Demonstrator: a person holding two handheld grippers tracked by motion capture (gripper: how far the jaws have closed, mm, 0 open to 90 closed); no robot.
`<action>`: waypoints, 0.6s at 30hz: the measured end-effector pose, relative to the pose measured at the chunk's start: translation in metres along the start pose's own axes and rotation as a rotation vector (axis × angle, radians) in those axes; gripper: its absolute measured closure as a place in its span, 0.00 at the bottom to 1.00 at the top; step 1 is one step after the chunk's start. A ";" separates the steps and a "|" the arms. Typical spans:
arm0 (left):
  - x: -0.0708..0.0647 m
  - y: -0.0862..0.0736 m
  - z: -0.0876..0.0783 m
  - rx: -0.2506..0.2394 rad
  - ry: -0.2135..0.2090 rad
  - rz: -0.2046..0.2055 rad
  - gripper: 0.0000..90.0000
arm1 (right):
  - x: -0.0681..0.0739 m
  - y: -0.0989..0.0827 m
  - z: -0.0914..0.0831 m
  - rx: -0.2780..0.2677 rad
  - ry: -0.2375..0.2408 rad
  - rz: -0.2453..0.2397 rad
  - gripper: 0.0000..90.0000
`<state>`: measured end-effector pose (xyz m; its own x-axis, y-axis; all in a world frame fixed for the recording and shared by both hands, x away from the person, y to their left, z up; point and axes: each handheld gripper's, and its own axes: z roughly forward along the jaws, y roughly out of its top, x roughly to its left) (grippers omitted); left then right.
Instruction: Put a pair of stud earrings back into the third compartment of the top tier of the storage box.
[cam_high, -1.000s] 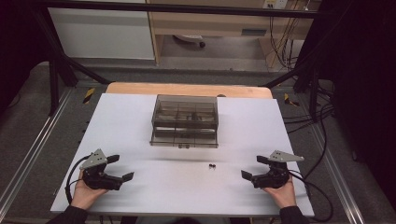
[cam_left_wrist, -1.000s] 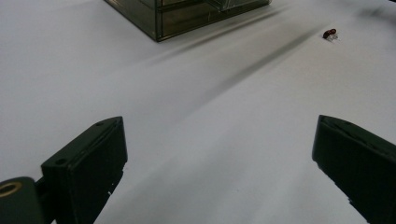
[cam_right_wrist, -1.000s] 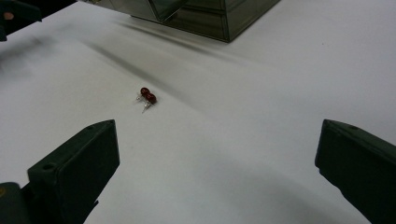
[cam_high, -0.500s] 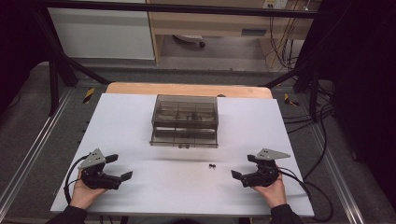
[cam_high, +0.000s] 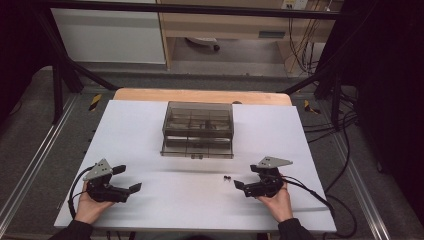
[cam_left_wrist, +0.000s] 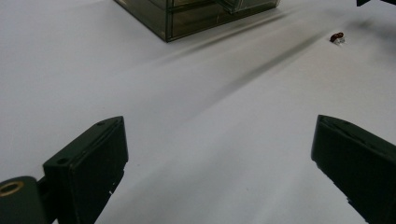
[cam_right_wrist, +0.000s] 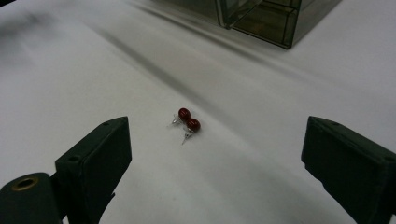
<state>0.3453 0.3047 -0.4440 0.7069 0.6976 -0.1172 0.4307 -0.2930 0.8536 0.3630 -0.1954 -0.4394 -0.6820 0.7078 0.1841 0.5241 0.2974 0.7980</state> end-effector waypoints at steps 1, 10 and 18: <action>0.000 0.000 0.000 -0.001 0.001 0.002 0.05 | 0.001 0.001 0.002 0.005 -0.004 -0.008 0.13; 0.000 0.000 0.000 0.001 0.000 -0.001 0.05 | 0.005 0.006 0.014 0.028 -0.013 -0.020 0.28; 0.001 0.000 0.000 -0.002 0.001 -0.004 0.05 | 0.005 0.008 0.021 0.030 0.015 0.004 0.46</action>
<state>0.3453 0.3055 -0.4443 0.7047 0.6992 -0.1204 0.4323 -0.2885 0.8544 0.3747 -0.1758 -0.4438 -0.6872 0.6996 0.1959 0.5420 0.3142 0.7794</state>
